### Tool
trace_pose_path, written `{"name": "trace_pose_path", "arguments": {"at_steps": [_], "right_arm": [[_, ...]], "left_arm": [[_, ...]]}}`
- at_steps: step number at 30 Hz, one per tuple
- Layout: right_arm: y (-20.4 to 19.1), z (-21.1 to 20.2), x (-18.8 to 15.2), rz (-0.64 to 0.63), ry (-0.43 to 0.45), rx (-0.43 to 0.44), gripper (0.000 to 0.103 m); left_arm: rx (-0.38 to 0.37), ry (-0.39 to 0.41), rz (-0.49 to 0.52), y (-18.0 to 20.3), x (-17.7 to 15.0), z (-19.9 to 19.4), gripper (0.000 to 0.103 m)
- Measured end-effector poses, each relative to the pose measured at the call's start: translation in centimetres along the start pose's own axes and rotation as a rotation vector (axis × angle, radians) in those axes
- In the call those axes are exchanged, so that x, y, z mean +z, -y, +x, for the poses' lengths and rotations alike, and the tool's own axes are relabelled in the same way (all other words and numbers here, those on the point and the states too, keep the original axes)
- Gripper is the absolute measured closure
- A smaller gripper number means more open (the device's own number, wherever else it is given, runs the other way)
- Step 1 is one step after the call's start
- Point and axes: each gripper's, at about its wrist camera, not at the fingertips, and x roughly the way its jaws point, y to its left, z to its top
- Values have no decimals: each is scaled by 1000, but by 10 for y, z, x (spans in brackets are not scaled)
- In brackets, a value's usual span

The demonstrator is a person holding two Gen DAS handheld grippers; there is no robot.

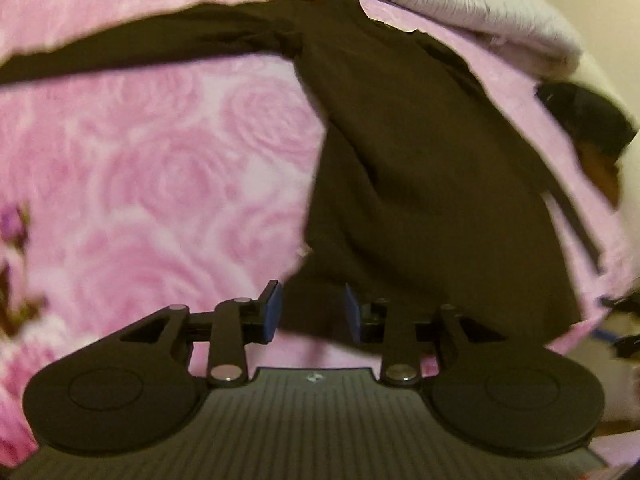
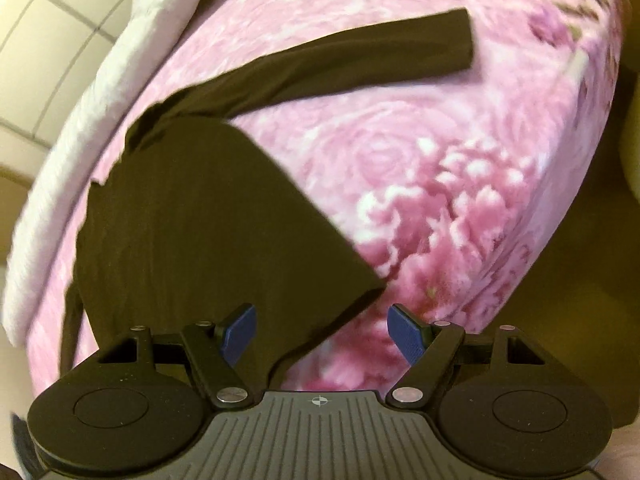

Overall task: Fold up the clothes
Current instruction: 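Grasp the shirt body with both tools and pull it straight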

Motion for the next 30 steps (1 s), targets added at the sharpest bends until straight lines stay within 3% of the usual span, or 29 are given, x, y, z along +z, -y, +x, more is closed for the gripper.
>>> {"name": "trace_pose_path", "arguments": {"at_steps": [3, 6, 11, 13, 14, 15, 16, 17, 21, 24, 26, 30], "right_arm": [[10, 5, 5, 18, 26, 51, 27], [15, 12, 10, -6, 38, 68, 27], [28, 29, 14, -16, 29, 30, 28], [30, 37, 14, -17, -13, 42, 28], [27, 41, 14, -47, -33, 40, 32], [21, 42, 14, -97, -44, 39, 67], [15, 43, 14, -145, -56, 45, 88], [11, 41, 14, -172, -62, 52, 94], [-6, 2, 25, -255, 3, 115, 95], [-14, -31, 33, -288, 31, 188, 95], [-17, -38, 32, -314, 9, 196, 95], [-3, 6, 10, -307, -115, 73, 94]], "left_arm": [[41, 15, 58, -2, -2, 6, 72], [30, 18, 81, -1, -6, 9, 69], [5, -19, 30, -17, -7, 41, 68], [-22, -20, 17, -16, -9, 46, 73], [-34, -22, 24, -14, -9, 46, 85], [-56, -29, 36, -11, -8, 45, 100], [-69, -33, 43, -8, -6, 40, 101], [-80, -25, 49, -6, -6, 30, 101], [-168, 39, -8, -8, -13, -45, 102], [-185, 64, -152, -26, -35, -85, 101], [-111, 29, -203, -34, -54, -74, 101], [26, -93, -256, -45, -80, -18, 100]]}}
